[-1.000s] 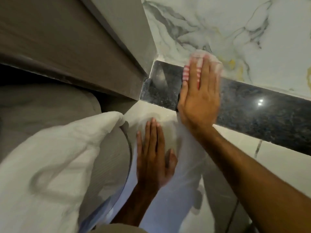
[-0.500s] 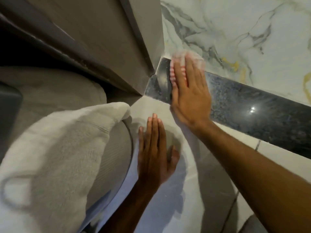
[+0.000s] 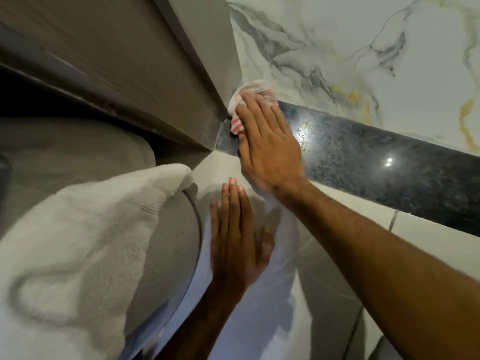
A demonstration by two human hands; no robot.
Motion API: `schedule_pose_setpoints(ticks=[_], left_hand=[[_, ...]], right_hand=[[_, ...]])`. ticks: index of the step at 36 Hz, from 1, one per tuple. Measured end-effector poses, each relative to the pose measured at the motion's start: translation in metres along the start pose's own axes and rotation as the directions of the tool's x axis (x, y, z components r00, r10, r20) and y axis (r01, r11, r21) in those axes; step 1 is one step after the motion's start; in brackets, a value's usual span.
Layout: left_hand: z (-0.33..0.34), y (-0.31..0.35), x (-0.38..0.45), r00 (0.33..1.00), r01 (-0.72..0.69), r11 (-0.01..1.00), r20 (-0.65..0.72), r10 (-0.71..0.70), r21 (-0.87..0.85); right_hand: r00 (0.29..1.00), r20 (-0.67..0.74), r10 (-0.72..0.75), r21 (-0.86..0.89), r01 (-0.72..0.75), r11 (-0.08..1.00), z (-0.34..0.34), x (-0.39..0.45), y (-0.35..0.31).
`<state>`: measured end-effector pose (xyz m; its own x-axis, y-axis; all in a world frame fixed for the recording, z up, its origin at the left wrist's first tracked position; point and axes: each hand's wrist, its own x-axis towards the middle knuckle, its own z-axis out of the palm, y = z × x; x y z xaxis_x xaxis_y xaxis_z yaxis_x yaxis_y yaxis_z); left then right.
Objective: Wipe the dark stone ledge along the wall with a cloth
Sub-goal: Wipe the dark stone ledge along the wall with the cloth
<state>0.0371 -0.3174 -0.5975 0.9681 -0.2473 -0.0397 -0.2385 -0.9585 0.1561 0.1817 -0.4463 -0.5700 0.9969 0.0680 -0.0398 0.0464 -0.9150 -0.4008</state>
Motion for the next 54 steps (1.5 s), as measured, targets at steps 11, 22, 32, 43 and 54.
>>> schedule_pose_setpoints(ticks=[11, 22, 32, 43, 54], left_hand=[[-0.001, -0.001, 0.001, 1.000, -0.007, 1.000, 0.015, 0.007, -0.012], [0.004, -0.001, 0.000, 1.000, -0.011, 1.000, -0.004, 0.011, 0.011], [0.008, -0.004, 0.000, 0.999, -0.031, 0.999, -0.017, 0.032, 0.017], [0.004, -0.005, 0.000, 0.997, -0.076, 0.997, -0.024, 0.076, 0.012], [-0.006, -0.003, 0.002, 0.994, -0.102, 0.994, 0.037, 0.100, 0.033]], right_hand=[[0.990, 0.015, 0.138, -0.084, -0.137, 0.987, -0.006, 0.040, 0.004], [0.996, 0.039, -0.086, -0.085, 0.089, 0.992, 0.002, -0.067, 0.002], [0.999, 0.030, -0.036, -0.088, 0.038, 0.995, 0.004, -0.036, -0.005], [0.942, -0.113, 0.315, -0.073, -0.325, 0.943, -0.014, -0.061, 0.024], [0.999, -0.015, 0.049, -0.117, -0.051, 0.992, -0.004, -0.150, 0.016]])
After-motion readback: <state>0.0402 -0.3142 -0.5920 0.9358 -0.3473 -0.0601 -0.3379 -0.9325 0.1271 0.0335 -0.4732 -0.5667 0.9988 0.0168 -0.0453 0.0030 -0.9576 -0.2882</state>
